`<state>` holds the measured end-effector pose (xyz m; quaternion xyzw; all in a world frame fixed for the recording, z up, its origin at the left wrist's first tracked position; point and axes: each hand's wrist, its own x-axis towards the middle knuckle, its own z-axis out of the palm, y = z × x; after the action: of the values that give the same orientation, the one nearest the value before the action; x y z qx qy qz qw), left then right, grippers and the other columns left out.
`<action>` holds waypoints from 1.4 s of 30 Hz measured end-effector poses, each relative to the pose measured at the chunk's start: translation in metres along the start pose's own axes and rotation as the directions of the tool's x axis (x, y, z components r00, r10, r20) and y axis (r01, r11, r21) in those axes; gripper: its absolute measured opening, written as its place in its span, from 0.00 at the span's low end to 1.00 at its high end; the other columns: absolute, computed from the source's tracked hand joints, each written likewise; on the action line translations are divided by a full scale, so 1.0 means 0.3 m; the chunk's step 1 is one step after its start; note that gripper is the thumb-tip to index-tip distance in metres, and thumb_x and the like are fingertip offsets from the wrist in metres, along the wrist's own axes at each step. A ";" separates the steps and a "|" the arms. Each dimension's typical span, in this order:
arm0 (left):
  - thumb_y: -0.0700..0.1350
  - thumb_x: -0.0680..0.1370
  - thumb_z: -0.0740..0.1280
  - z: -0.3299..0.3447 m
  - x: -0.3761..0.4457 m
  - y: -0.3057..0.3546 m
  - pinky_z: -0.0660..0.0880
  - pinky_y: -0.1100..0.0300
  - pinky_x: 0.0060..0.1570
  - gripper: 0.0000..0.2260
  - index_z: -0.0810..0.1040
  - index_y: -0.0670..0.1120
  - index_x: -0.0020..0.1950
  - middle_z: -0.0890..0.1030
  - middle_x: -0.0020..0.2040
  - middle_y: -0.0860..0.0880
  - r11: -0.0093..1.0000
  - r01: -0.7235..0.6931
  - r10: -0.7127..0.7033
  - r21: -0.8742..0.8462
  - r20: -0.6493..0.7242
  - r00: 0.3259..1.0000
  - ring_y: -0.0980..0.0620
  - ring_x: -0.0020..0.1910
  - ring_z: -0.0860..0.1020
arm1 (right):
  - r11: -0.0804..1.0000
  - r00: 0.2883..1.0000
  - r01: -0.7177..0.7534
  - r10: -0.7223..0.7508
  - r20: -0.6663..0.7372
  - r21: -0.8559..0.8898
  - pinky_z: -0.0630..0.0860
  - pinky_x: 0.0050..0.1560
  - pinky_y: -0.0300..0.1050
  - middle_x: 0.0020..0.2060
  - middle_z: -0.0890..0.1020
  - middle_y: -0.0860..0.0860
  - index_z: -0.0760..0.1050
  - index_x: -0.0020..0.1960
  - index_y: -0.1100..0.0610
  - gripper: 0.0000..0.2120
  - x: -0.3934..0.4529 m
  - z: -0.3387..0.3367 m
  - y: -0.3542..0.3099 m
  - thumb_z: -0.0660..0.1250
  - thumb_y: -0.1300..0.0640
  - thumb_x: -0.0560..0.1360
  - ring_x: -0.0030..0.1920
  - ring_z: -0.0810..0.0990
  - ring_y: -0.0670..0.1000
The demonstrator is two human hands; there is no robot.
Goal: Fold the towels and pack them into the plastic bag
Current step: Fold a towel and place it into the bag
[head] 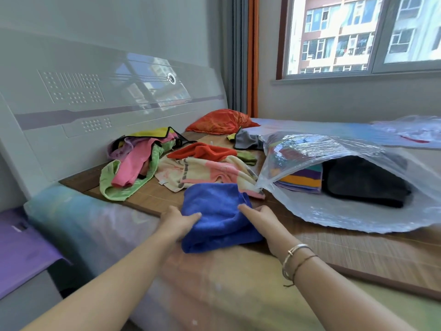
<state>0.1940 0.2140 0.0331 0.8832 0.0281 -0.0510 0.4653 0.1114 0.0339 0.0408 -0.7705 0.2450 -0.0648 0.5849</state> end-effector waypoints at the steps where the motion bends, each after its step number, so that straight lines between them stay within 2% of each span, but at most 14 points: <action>1: 0.52 0.71 0.74 0.008 -0.017 -0.007 0.73 0.47 0.61 0.33 0.65 0.39 0.68 0.70 0.67 0.40 1.000 -0.004 0.004 -0.003 0.017 1.000 0.40 0.63 0.73 | 0.999 1.000 0.011 -0.010 0.006 -0.042 0.75 0.49 0.49 0.45 0.80 0.55 0.75 0.50 0.61 0.14 -0.009 0.005 0.000 0.66 0.50 0.74 0.47 0.78 0.54; 3: 0.51 0.71 0.75 0.020 -0.042 -0.011 0.74 0.47 0.60 0.32 0.66 0.39 0.68 0.72 0.65 0.40 0.997 -0.030 0.032 -0.076 0.024 0.999 0.40 0.62 0.74 | 0.999 1.000 0.026 -0.026 0.007 -0.030 0.72 0.43 0.46 0.40 0.75 0.54 0.71 0.43 0.58 0.06 -0.039 0.010 0.008 0.66 0.55 0.72 0.42 0.74 0.52; 8: 0.60 0.59 0.77 0.009 -0.107 0.003 0.79 0.48 0.55 0.41 0.74 0.38 0.64 0.81 0.56 0.40 0.867 0.148 -0.049 -0.476 0.215 0.975 0.42 0.52 0.82 | 0.946 0.997 -0.053 0.034 0.064 0.320 0.67 0.36 0.43 0.34 0.71 0.52 0.67 0.38 0.56 0.10 -0.145 -0.047 0.069 0.64 0.57 0.59 0.36 0.71 0.52; 11: 0.51 0.71 0.74 0.015 -0.210 0.036 0.78 0.51 0.56 0.24 0.78 0.38 0.61 0.83 0.53 0.41 0.823 0.192 0.017 -0.535 0.362 0.932 0.44 0.53 0.82 | 0.933 0.991 -0.072 0.027 0.133 0.352 0.65 0.32 0.42 0.32 0.69 0.52 0.66 0.36 0.57 0.08 -0.223 -0.126 0.104 0.63 0.61 0.58 0.32 0.69 0.49; 14: 0.44 0.75 0.71 0.029 -0.325 0.103 0.76 0.50 0.59 0.16 0.78 0.40 0.60 0.83 0.54 0.41 0.852 0.046 0.193 -0.522 0.394 0.899 0.44 0.55 0.81 | 0.999 0.993 -0.014 0.009 0.122 0.040 0.71 0.39 0.41 0.43 0.74 0.53 0.65 0.50 0.58 0.16 -0.290 -0.226 0.126 0.67 0.61 0.65 0.40 0.73 0.49; 16: 0.41 0.74 0.71 0.035 -0.399 0.160 0.75 0.49 0.61 0.16 0.76 0.46 0.61 0.82 0.56 0.44 0.843 -0.109 0.361 -0.527 0.403 0.841 0.46 0.56 0.80 | 0.971 0.985 0.171 -0.172 0.008 -0.167 0.71 0.37 0.34 0.49 0.74 0.51 0.60 0.56 0.54 0.22 -0.338 -0.298 0.112 0.69 0.61 0.69 0.42 0.73 0.45; 20: 0.42 0.69 0.71 0.052 -0.528 0.280 0.78 0.55 0.54 0.17 0.75 0.50 0.57 0.82 0.53 0.45 0.835 -0.457 0.548 -0.305 0.522 0.654 0.48 0.53 0.81 | 0.557 0.718 0.576 -0.695 0.044 -0.598 0.74 0.42 0.45 0.73 0.62 0.43 0.56 0.72 0.42 0.37 -0.465 -0.425 -0.001 0.64 0.59 0.66 0.47 0.78 0.48; 21: 0.39 0.71 0.70 0.059 -0.552 0.312 0.78 0.57 0.50 0.15 0.75 0.49 0.56 0.82 0.52 0.45 0.807 -0.534 0.574 -0.251 0.546 0.610 0.49 0.51 0.81 | 0.442 0.700 0.554 -0.706 0.107 -0.706 0.73 0.40 0.45 0.76 0.55 0.38 0.55 0.73 0.40 0.40 -0.489 -0.451 -0.030 0.63 0.61 0.66 0.49 0.79 0.50; 23: 0.37 0.73 0.70 0.079 -0.580 0.371 0.77 0.57 0.50 0.14 0.76 0.47 0.56 0.82 0.51 0.45 0.738 -0.655 0.618 -0.162 0.553 0.559 0.50 0.50 0.80 | 0.322 0.785 0.433 -0.594 0.177 -0.842 0.69 0.35 0.41 0.75 0.56 0.36 0.60 0.71 0.41 0.37 -0.510 -0.497 -0.073 0.64 0.61 0.66 0.49 0.80 0.53; 25: 0.38 0.71 0.72 0.105 -0.580 0.412 0.77 0.57 0.51 0.14 0.77 0.46 0.56 0.82 0.51 0.45 0.703 -0.701 0.636 -0.121 0.548 0.543 0.49 0.50 0.81 | 0.412 0.870 0.366 -0.469 0.150 -0.835 0.74 0.30 0.44 0.63 0.74 0.46 0.69 0.59 0.48 0.23 -0.502 -0.543 -0.086 0.63 0.61 0.66 0.42 0.83 0.53; 29: 0.49 0.72 0.74 0.187 -0.526 0.455 0.76 0.66 0.43 0.13 0.78 0.46 0.53 0.82 0.47 0.50 0.696 -0.695 0.691 -0.181 0.432 0.580 0.56 0.46 0.80 | 0.582 0.892 0.255 -0.449 -0.044 -0.772 0.77 0.27 0.43 0.38 0.79 0.50 0.66 0.44 0.55 0.10 -0.408 -0.622 -0.041 0.66 0.57 0.66 0.24 0.81 0.50; 33: 0.54 0.81 0.62 0.315 -0.415 0.478 0.71 0.68 0.36 0.12 0.75 0.45 0.51 0.76 0.41 0.51 0.790 -0.545 0.612 -0.279 0.303 0.731 0.58 0.39 0.75 | 0.686 0.837 0.128 -0.462 -0.293 -0.717 0.80 0.37 0.55 0.36 0.77 0.51 0.65 0.41 0.53 0.11 -0.241 -0.710 0.017 0.66 0.52 0.66 0.33 0.79 0.56; 37: 0.49 0.83 0.59 0.474 -0.291 0.433 0.70 0.57 0.62 0.11 0.71 0.45 0.61 0.76 0.62 0.47 0.815 -0.439 0.559 -0.378 0.317 0.766 0.52 0.60 0.74 | 0.715 0.864 0.076 -0.395 -0.312 -0.695 0.78 0.40 0.53 0.38 0.77 0.52 0.65 0.41 0.53 0.11 -0.077 -0.742 0.061 0.66 0.52 0.69 0.39 0.79 0.58; 42: 0.49 0.83 0.57 0.541 -0.221 0.403 0.52 0.66 0.71 0.28 0.46 0.50 0.79 0.56 0.75 0.57 0.750 -0.484 0.612 -0.451 0.196 0.766 0.63 0.71 0.55 | 0.723 0.822 0.126 -0.459 -0.336 -0.679 0.66 0.40 0.47 0.45 0.79 0.55 0.68 0.45 0.54 0.09 0.130 -0.684 0.055 0.67 0.52 0.71 0.49 0.78 0.59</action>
<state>0.1296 0.0116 0.0485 0.7239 -0.3058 -0.0517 0.6163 0.0611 -0.1656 0.0812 -0.9084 0.2603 -0.2636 0.1940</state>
